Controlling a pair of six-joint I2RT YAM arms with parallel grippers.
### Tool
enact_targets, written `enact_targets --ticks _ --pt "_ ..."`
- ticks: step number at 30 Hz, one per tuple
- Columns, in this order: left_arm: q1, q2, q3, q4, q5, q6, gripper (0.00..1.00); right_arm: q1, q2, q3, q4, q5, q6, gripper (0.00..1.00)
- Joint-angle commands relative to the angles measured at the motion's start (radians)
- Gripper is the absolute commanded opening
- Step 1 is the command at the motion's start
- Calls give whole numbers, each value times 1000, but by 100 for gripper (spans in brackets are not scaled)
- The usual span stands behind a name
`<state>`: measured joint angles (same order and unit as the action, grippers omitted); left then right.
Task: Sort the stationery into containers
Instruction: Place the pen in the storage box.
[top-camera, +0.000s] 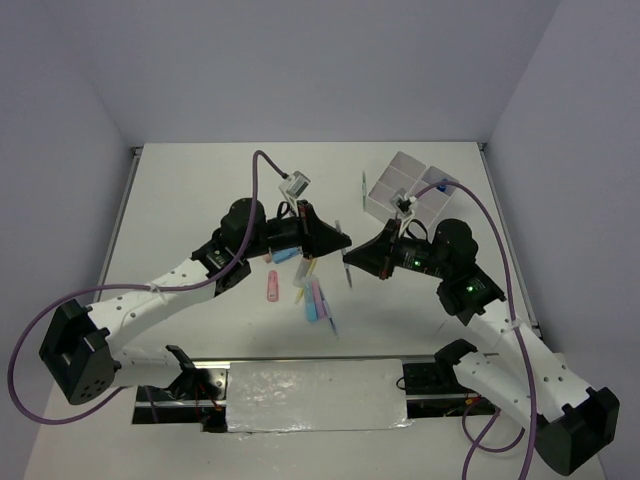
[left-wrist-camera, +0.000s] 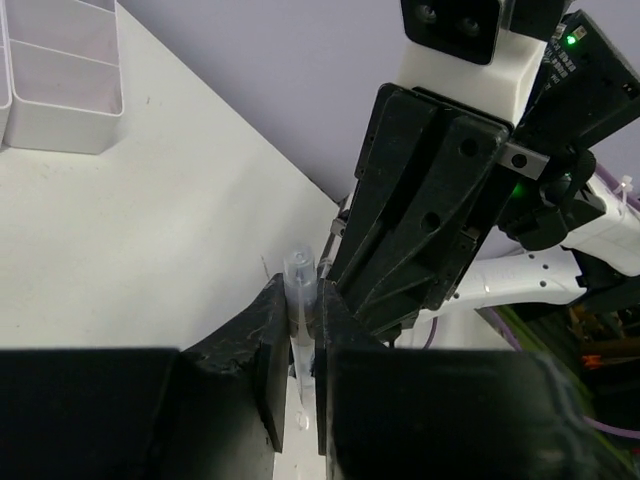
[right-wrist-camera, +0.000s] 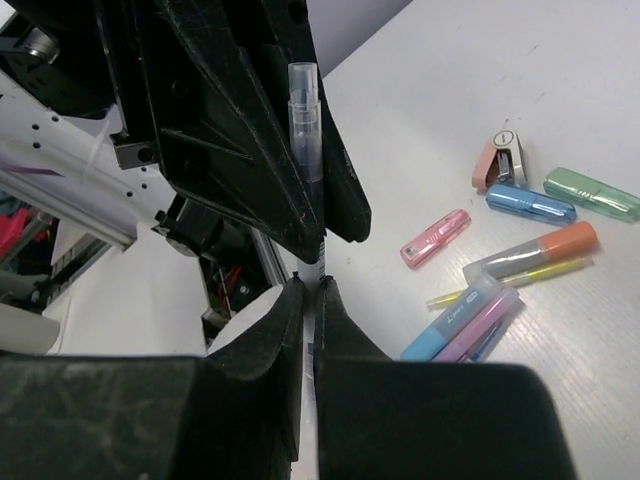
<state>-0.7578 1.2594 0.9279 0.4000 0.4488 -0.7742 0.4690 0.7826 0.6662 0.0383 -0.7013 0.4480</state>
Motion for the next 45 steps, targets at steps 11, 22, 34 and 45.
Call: enact_targets --ticks 11,22,34,45 --pt "26 292 388 66 -373 329 0 -3 -219 110 -554 862 107 81" --pt "52 996 1160 227 -444 463 0 0 -514 66 -672 1139 210 82" --pt "83 1445 1494 503 -478 411 9 -3 -494 36 -600 1042 126 81" --pt "81 1514 1484 551 -486 342 15 0 -480 36 -548 1014 87 81"
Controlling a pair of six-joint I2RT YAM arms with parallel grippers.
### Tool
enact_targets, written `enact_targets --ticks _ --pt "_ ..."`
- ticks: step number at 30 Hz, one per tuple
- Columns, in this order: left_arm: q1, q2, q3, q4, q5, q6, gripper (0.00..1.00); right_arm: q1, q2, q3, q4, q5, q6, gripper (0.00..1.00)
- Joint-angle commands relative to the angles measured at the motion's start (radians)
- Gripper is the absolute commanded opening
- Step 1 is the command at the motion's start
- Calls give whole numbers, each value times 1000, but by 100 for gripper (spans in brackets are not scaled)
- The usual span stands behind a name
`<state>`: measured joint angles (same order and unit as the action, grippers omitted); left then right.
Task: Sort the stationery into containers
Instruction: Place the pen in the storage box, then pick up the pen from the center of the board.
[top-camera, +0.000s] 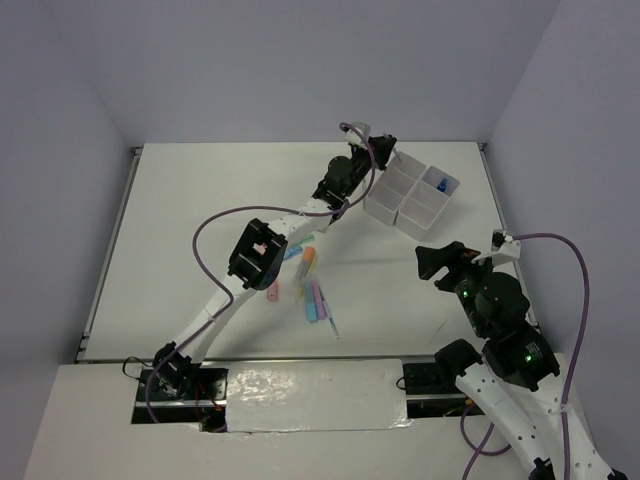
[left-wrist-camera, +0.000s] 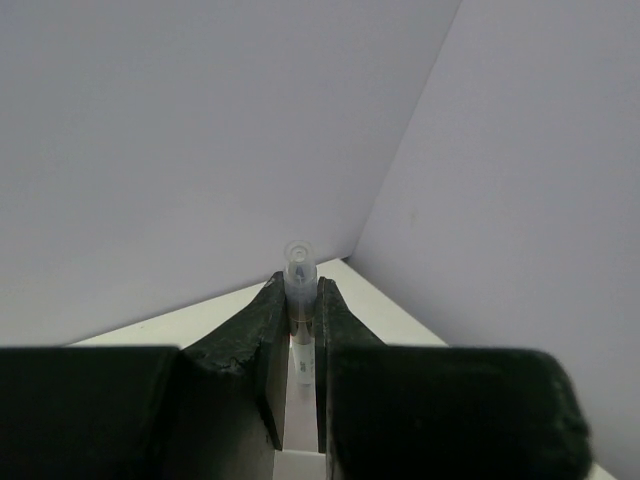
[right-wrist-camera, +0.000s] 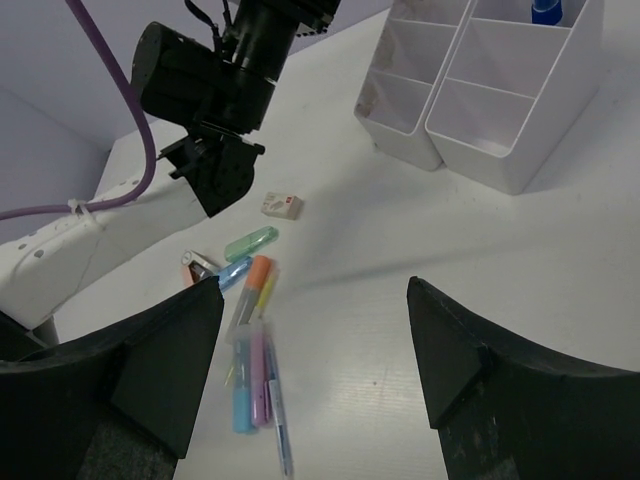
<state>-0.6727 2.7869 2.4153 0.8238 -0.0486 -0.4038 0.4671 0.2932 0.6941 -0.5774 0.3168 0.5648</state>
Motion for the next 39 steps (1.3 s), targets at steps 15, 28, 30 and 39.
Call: enact_targets --ticks 15,28,30,39 --pt "-4 -242 -280 110 8 -55 96 1 23 -1 62 -50 -34 81" --pt "27 -261 -6 -633 -243 -67 97 2 -25 25 -21 -61 -13 81" --pt "30 -236 -8 -632 -246 -88 96 1 -29 34 -44 -71 -8 81" --pt "50 -133 19 -549 -188 -145 88 2 -71 62 -107 -74 -8 81"
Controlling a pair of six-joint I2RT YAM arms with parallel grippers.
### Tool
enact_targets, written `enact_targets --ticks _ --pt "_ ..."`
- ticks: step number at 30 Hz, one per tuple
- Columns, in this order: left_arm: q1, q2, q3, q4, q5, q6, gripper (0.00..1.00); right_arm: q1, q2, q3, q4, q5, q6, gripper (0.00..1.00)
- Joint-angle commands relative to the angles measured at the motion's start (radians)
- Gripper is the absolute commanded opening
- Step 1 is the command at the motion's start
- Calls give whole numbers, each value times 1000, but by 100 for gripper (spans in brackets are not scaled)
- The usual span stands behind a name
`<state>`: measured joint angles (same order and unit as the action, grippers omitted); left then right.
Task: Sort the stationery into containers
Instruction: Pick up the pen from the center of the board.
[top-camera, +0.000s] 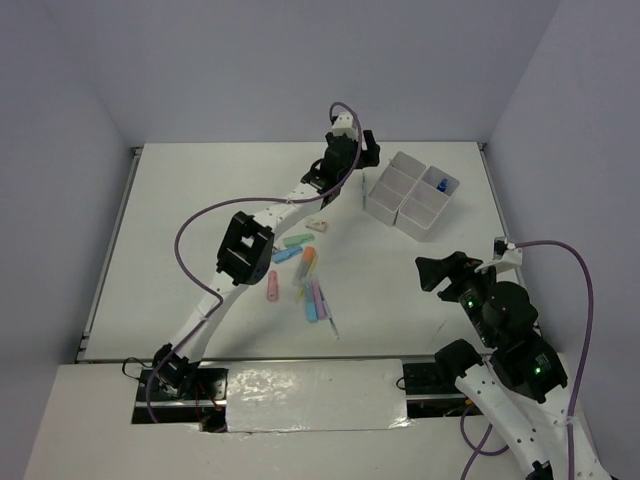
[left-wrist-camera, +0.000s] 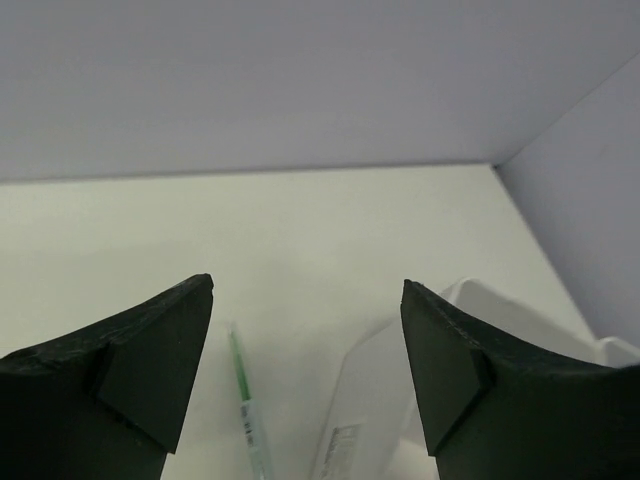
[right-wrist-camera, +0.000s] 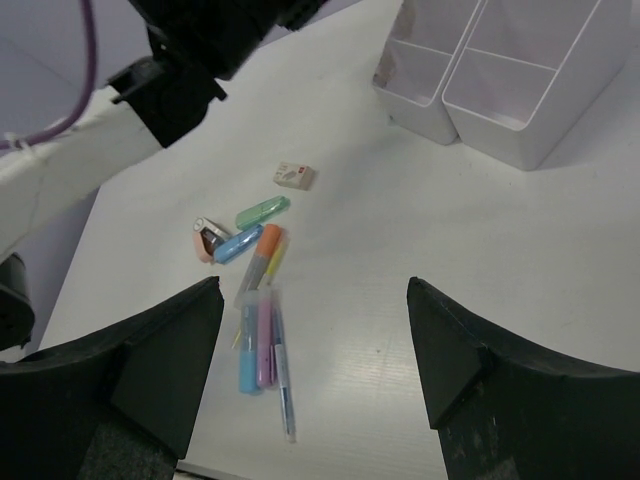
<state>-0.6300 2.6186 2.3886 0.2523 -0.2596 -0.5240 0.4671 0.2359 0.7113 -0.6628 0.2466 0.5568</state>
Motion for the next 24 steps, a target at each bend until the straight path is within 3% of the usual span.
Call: enact_targets --ticks 1,14,24 --pt "7 52 52 16 11 -21 87 2 -17 45 -26 -4 0 81" --pt "4 110 43 7 57 28 76 2 -24 48 -35 -18 -5 81" --pt "0 127 44 -65 89 84 77 2 -33 51 -43 -27 -8 81"
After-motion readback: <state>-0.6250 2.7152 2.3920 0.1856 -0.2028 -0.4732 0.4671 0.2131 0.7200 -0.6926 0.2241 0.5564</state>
